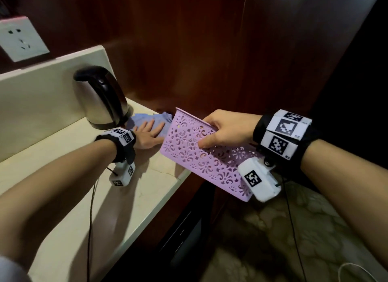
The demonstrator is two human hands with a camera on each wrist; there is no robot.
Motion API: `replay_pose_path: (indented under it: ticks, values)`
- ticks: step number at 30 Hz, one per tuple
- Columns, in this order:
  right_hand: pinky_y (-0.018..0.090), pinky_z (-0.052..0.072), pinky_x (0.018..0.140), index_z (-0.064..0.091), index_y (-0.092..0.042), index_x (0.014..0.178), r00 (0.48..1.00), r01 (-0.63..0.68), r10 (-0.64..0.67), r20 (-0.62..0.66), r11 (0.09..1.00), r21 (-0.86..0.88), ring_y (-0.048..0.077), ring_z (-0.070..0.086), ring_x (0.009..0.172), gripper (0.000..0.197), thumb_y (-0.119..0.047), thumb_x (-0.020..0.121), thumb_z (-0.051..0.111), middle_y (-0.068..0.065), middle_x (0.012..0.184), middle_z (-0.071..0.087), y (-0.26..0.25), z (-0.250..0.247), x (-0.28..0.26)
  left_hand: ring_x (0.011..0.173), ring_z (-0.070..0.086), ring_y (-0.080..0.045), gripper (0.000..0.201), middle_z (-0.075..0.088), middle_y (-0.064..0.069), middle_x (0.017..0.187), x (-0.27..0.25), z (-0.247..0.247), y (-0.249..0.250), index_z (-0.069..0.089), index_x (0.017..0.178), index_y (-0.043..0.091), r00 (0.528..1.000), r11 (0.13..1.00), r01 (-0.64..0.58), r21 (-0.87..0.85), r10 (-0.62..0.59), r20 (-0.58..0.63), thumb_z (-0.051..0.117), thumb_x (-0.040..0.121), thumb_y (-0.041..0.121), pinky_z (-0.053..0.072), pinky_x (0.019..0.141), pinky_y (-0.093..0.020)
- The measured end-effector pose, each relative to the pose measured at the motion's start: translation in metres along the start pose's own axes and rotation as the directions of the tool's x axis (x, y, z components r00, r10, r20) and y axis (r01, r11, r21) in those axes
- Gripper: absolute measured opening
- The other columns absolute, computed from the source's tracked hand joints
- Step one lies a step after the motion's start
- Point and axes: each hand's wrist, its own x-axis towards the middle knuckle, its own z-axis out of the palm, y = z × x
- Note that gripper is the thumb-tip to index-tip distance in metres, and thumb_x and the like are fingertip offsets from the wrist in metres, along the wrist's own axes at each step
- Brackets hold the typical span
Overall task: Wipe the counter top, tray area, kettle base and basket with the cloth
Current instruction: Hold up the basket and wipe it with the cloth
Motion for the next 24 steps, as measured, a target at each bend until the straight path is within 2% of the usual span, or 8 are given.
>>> replay_pose_path:
  ticks: [4,7,12,15,18,19,21,24]
  values:
    - [0.027,0.056,0.061,0.069,-0.007,0.100,1.000,-0.012,0.012,0.021,1.000,-0.002,0.013,0.069,0.068,0.021,-0.025,0.088,0.070,0.008,0.091,0.076,0.000,-0.005,0.001,0.150,-0.013,-0.032,0.062,-0.014,-0.004,0.163,0.011,-0.007,0.000,-0.002,0.156,0.031,0.997,1.000,0.029,-0.013,-0.029,-0.073,0.022,0.103,0.052,-0.003,0.119,-0.052]
    - [0.023,0.057,0.056,0.069,-0.007,0.101,0.999,-0.038,0.037,0.029,0.998,0.053,0.013,0.071,0.065,0.019,-0.022,0.088,0.070,0.009,0.091,0.076,-0.002,-0.008,0.003,0.150,-0.014,-0.032,0.070,-0.015,-0.005,0.163,0.016,-0.006,-0.001,-0.005,0.156,0.034,0.994,0.994,0.072,-0.079,-0.077,-0.073,0.023,0.098,0.063,-0.001,0.119,-0.054]
    - [0.021,0.053,0.048,0.069,-0.008,0.096,0.999,-0.023,0.020,0.026,0.994,0.104,0.011,0.069,0.056,0.011,-0.016,0.089,0.069,0.009,0.084,0.075,-0.010,-0.005,0.008,0.150,-0.015,-0.028,0.069,-0.016,-0.009,0.163,-0.019,-0.004,0.009,-0.008,0.156,0.022,0.997,1.000,0.014,-0.026,-0.016,-0.070,0.030,0.103,0.046,0.002,0.120,-0.047]
    - [0.023,0.053,0.047,0.068,-0.007,0.094,1.000,-0.011,0.008,0.025,0.994,0.106,0.011,0.068,0.054,0.010,-0.015,0.089,0.069,0.009,0.080,0.074,-0.015,-0.005,0.012,0.151,-0.006,-0.026,0.084,-0.004,-0.009,0.164,-0.043,0.003,0.015,0.002,0.157,0.019,0.998,0.991,-0.057,-0.123,0.057,-0.001,0.031,0.093,0.066,0.003,0.121,-0.042]
    - [0.022,0.052,0.046,0.067,-0.009,0.091,1.000,0.009,-0.011,0.021,0.995,0.094,0.009,0.066,0.049,0.006,-0.015,0.089,0.068,0.005,0.075,0.072,-0.019,-0.009,0.014,0.149,0.011,-0.024,0.095,0.021,0.001,0.161,-0.052,0.016,0.009,0.030,0.147,0.042,0.974,0.947,-0.224,-0.231,0.225,-0.020,0.028,0.067,0.094,0.007,0.119,-0.051]
    - [0.023,0.054,0.047,0.067,-0.009,0.091,1.000,0.016,-0.018,0.017,0.995,0.097,0.009,0.066,0.049,0.006,-0.015,0.089,0.068,0.005,0.075,0.072,-0.019,-0.010,0.015,0.150,0.003,-0.022,0.091,0.015,0.006,0.162,-0.053,0.020,0.006,0.028,0.146,0.047,0.965,0.942,-0.259,-0.213,0.264,-0.005,0.030,0.068,0.093,0.003,0.119,-0.054]
    - [0.026,0.057,0.051,0.068,-0.008,0.089,0.999,0.033,-0.035,0.008,0.990,0.138,0.010,0.066,0.051,0.005,-0.013,0.090,0.068,0.006,0.075,0.071,-0.019,-0.009,0.017,0.146,-0.021,-0.010,0.089,-0.011,0.021,0.157,-0.059,0.030,0.004,0.002,0.152,0.051,0.960,0.954,-0.276,-0.115,0.279,0.010,0.035,0.077,0.086,-0.012,0.118,-0.055]
    - [0.030,0.059,0.058,0.070,-0.005,0.093,0.997,0.075,-0.077,0.008,0.990,0.122,0.014,0.066,0.057,0.008,-0.011,0.090,0.067,0.011,0.082,0.072,-0.023,-0.006,0.022,0.143,-0.031,-0.015,0.107,-0.033,0.010,0.155,-0.080,0.045,0.011,-0.021,0.147,0.051,0.953,0.953,-0.303,0.031,0.303,-0.007,0.027,0.064,0.097,-0.016,0.116,-0.055]
